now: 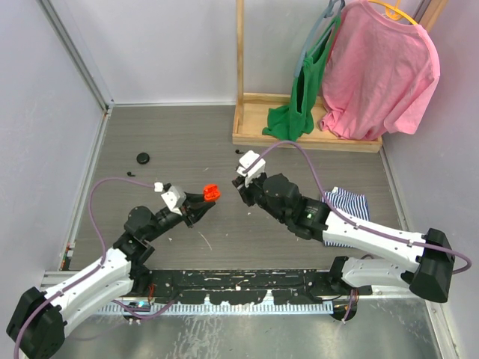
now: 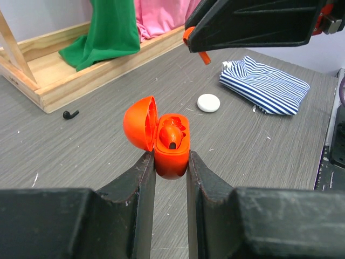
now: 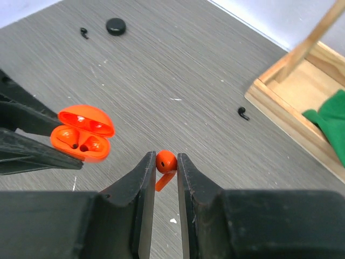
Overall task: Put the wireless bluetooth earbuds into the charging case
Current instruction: Place the earbud in the charging case.
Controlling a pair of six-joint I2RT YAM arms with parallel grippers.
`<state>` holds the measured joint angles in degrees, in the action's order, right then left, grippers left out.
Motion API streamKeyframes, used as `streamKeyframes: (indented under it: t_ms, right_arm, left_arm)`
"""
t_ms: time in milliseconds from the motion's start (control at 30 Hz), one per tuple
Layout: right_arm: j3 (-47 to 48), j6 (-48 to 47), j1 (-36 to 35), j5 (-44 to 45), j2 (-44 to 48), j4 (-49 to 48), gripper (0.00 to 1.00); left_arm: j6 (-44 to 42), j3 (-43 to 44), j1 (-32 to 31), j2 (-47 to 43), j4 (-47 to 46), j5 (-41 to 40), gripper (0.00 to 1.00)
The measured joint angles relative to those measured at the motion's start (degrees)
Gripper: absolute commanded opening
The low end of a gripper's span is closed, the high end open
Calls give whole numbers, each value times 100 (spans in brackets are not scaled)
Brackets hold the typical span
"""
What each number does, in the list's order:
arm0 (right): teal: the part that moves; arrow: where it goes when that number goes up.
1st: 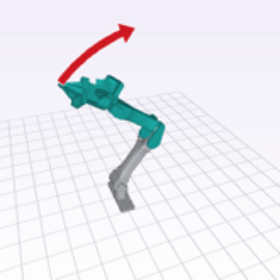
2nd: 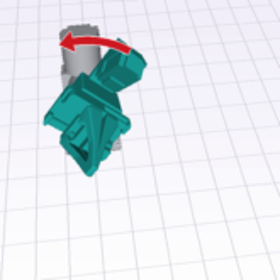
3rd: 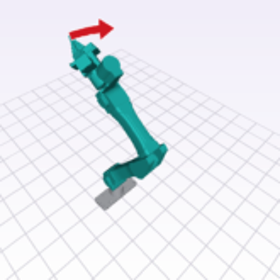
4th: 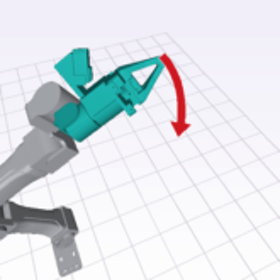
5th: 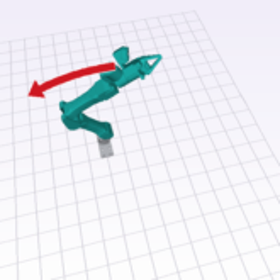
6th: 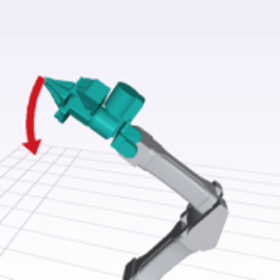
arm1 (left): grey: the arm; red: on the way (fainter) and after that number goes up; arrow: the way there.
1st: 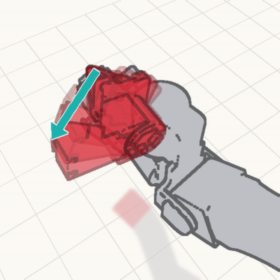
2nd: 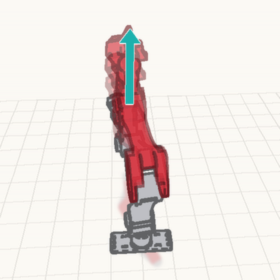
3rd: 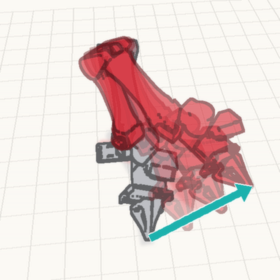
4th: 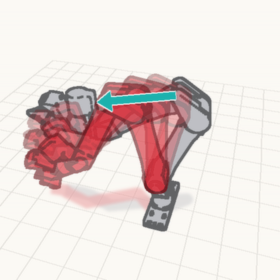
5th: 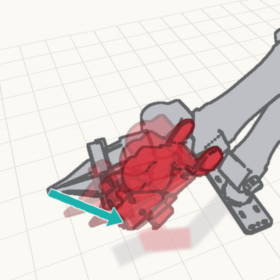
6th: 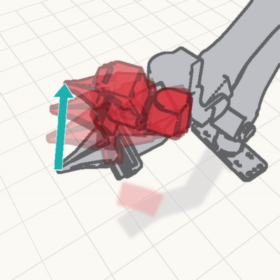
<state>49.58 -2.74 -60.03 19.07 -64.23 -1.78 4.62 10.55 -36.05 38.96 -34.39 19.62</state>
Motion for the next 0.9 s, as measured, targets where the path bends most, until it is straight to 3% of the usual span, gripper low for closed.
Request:
streamKeyframes:
  t_ms: [467,900]
  right_arm:
    - [-793,-450,-256,-1436,101,-1808,11]
    - [-1224,-581,-293,-1818,96,-2959,10]
  left_arm:
    - [-105,-160,0,-94,-501,470,5]
    - [-98,-166,-22,-249,-610,616,6]
